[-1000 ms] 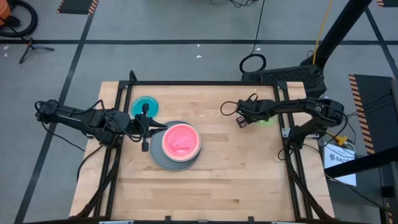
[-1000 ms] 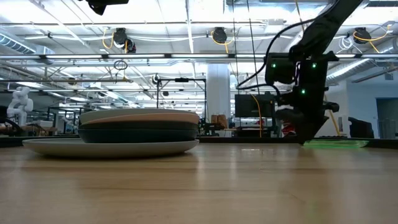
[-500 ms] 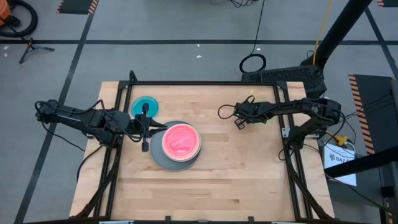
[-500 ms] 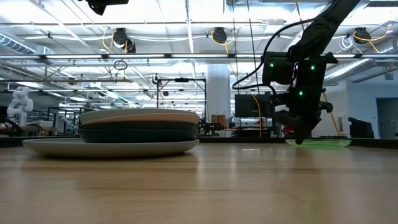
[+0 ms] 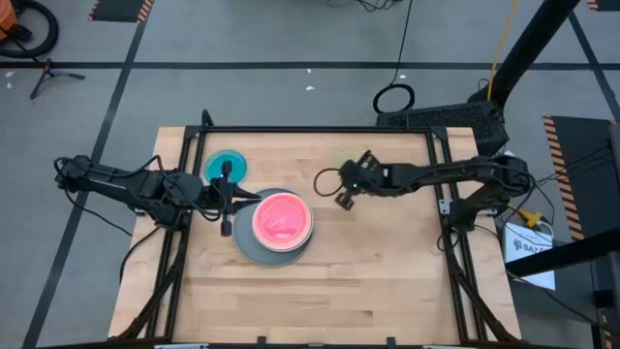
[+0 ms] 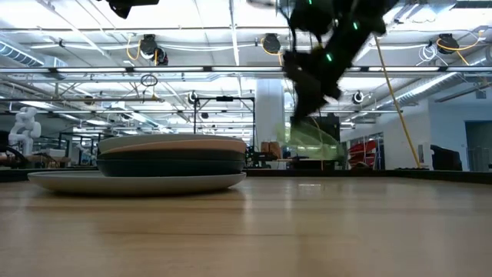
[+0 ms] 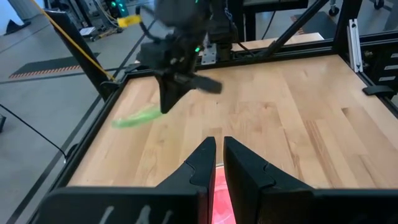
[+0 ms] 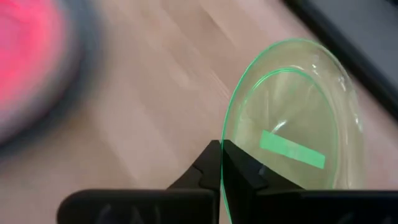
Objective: Stack plastic plates
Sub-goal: Stack the green plate on top of the pink plate
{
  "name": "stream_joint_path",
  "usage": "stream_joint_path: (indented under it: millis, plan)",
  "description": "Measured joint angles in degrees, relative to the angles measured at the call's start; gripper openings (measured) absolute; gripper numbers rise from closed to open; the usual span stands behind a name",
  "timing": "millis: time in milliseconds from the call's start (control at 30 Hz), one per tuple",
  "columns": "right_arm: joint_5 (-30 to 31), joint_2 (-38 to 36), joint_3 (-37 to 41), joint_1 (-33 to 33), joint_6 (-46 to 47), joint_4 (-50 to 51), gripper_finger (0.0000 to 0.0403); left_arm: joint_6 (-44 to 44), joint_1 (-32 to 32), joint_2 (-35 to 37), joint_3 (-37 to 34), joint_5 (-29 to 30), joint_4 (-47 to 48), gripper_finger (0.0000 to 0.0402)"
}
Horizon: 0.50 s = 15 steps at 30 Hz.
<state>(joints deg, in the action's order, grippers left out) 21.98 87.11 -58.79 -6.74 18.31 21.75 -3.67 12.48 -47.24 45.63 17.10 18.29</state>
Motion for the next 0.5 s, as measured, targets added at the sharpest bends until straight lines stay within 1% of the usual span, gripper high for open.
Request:
stream_joint_path:
  millis: [167, 200, 333, 400, 500]
  plan:
    - [-7.1, 3.9, -7.5, 6.0, -10.5, -6.6, 0.0002, 0.1, 0.0, 0.0, 0.0, 0.0, -0.1, 0.0040]
    - [-7.5, 5.3, -9.1, 7.2, -12.5, -7.0, 0.0002, 0.1, 0.0, 0.0, 0.0, 0.0, -0.2, 0.0040]
    - [-8.8, 12.7, -16.5, 11.2, -21.5, -5.7, 0.0002, -0.1, 0.0, 0.0, 0.0, 0.0, -0.3, 0.0040]
    - [-8.7, 16.6, -20.5, 12.8, -26.3, -3.5, 0.0002, -0.1, 0.0, 0.0, 0.0, 0.0, -0.3, 0.0040]
    - [-8.6, 22.0, -26.2, 14.2, -30.3, 0.6, 0.0001, 0.0, 0.0, 0.0, 0.0, 0.0, -0.1, 0.0040]
